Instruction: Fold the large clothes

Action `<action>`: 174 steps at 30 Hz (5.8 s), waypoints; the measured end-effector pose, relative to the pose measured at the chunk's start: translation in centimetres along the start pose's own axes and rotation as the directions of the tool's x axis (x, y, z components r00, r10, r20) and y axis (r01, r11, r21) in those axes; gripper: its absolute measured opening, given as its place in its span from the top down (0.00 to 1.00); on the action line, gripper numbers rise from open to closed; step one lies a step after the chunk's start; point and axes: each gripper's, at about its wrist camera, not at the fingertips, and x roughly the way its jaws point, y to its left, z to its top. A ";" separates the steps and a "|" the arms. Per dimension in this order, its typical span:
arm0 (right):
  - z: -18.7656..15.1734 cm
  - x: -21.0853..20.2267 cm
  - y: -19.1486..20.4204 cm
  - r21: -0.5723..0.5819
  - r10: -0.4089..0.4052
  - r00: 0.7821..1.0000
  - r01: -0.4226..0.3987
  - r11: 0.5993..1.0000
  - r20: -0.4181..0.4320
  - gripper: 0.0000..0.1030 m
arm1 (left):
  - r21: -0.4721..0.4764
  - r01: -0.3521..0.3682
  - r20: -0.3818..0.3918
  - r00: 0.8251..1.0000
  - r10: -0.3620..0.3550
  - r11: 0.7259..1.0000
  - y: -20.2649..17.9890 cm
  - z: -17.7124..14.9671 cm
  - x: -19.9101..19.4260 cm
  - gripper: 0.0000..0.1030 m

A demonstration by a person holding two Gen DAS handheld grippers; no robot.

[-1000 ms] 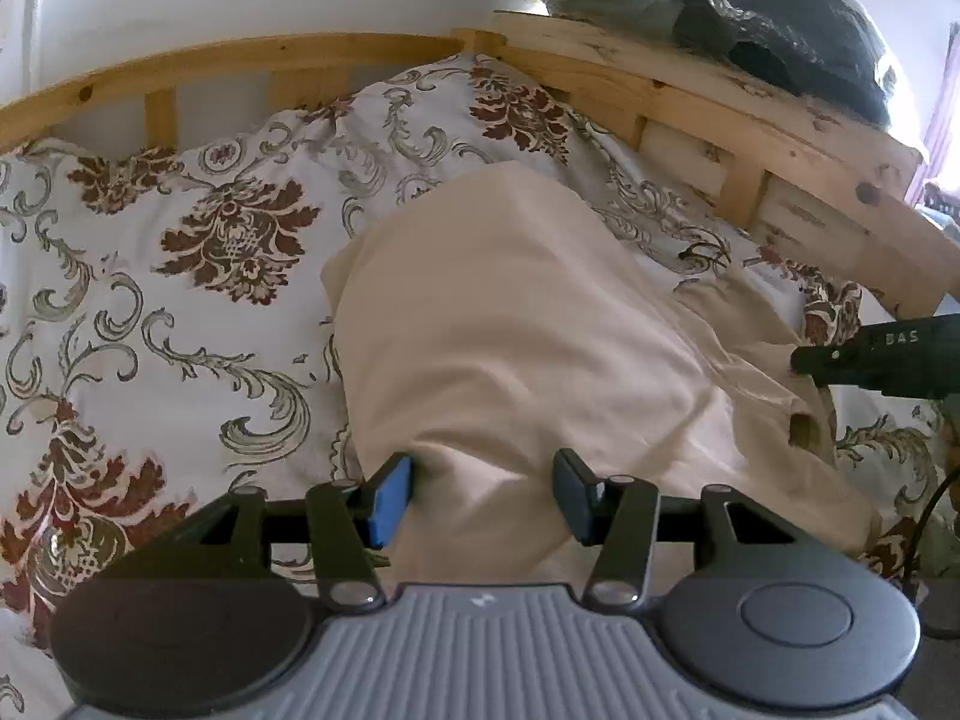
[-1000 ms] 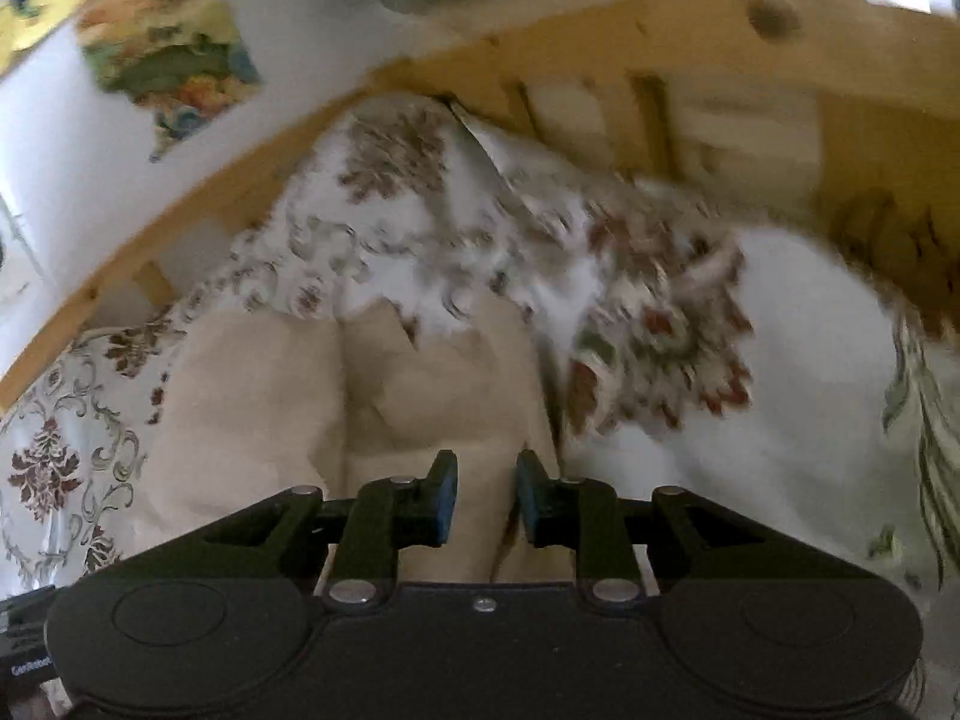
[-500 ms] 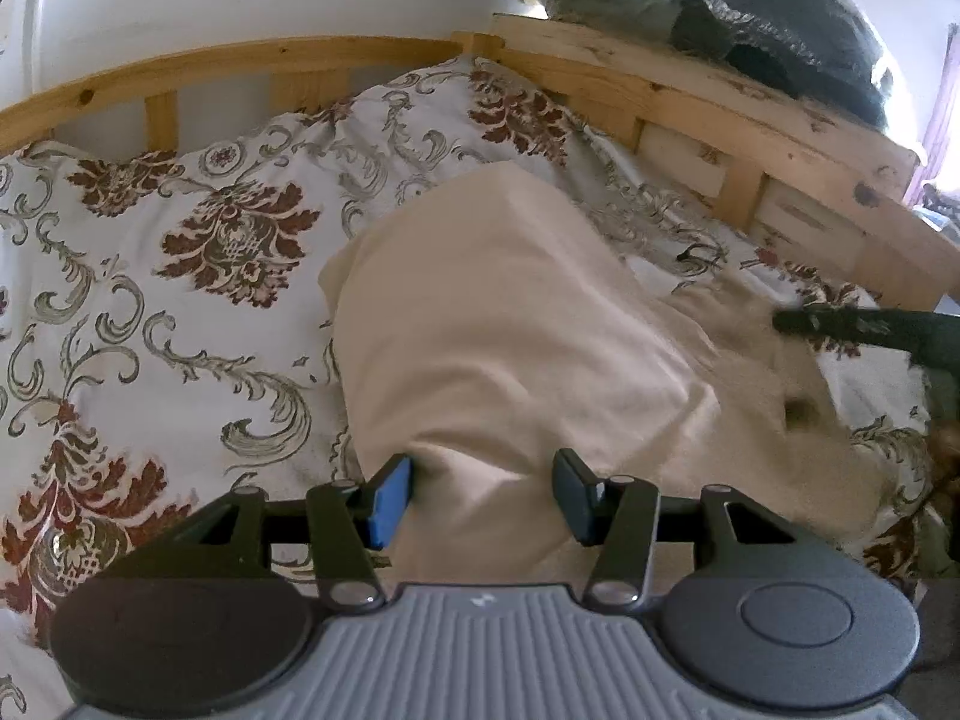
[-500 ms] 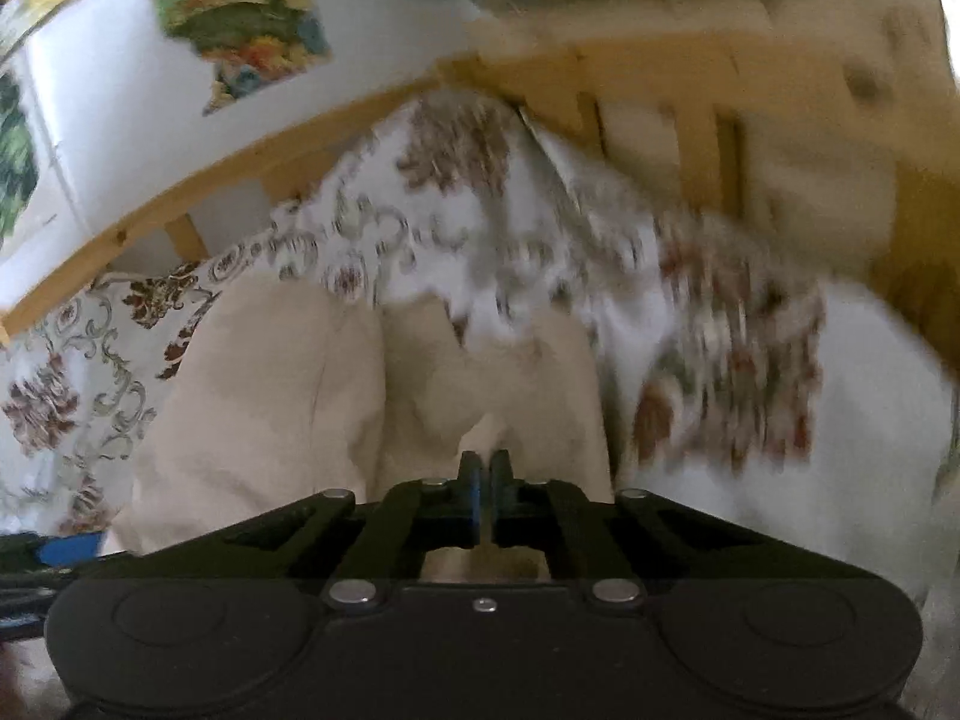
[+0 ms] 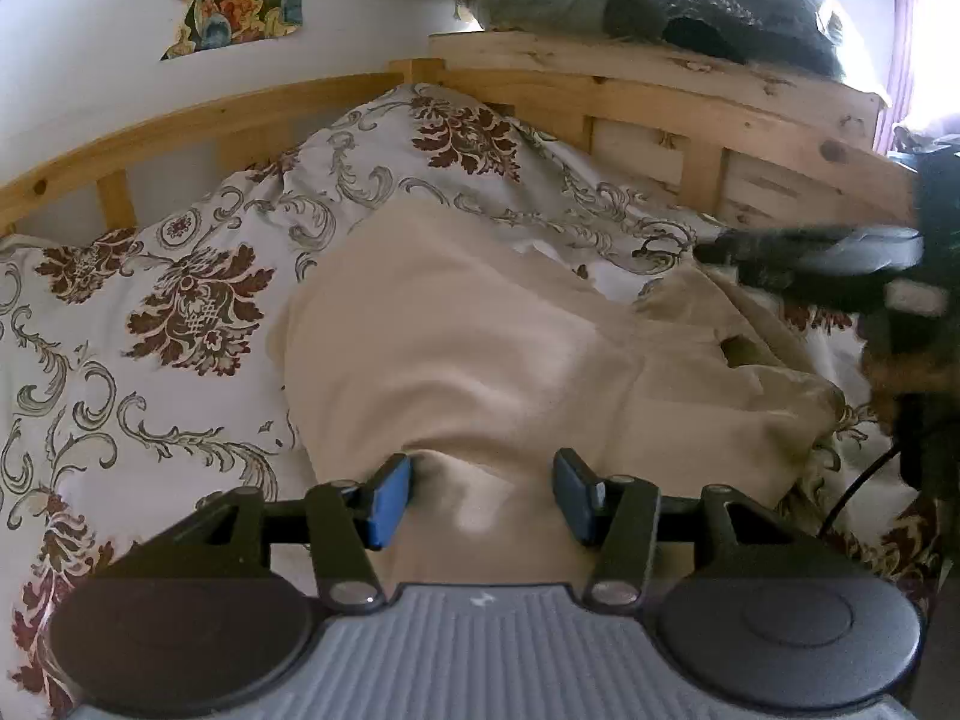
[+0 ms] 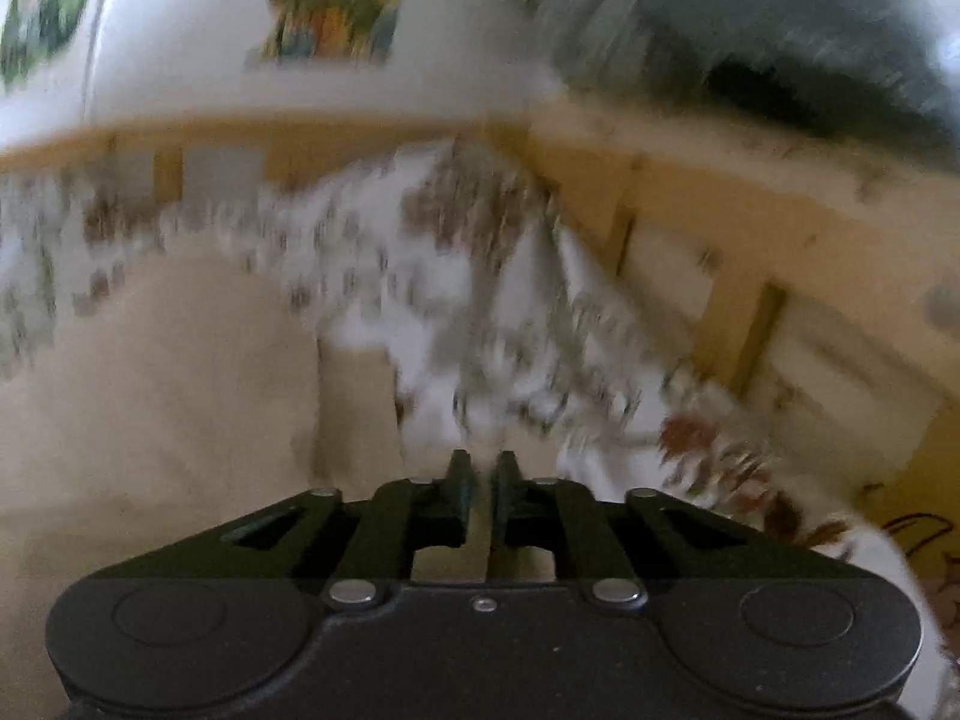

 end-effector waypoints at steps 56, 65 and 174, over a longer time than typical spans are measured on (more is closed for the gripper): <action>-0.2 4.3 8.3 -0.251 0.298 0.954 -0.291 0.923 -0.011 0.67 | -0.185 0.054 -0.068 0.995 -0.068 0.981 3.3 -1.0 2.0 0.18; -2.3 5.7 8.1 -0.205 0.181 0.981 -0.192 0.960 -0.075 0.84 | -0.242 0.065 -0.004 0.998 -0.068 0.968 3.4 -0.9 0.9 0.17; -4.2 1.5 -0.4 0.318 0.133 0.941 -0.028 0.948 -0.312 0.28 | -0.601 0.277 0.057 0.950 -0.306 0.749 15.0 -3.4 3.7 0.16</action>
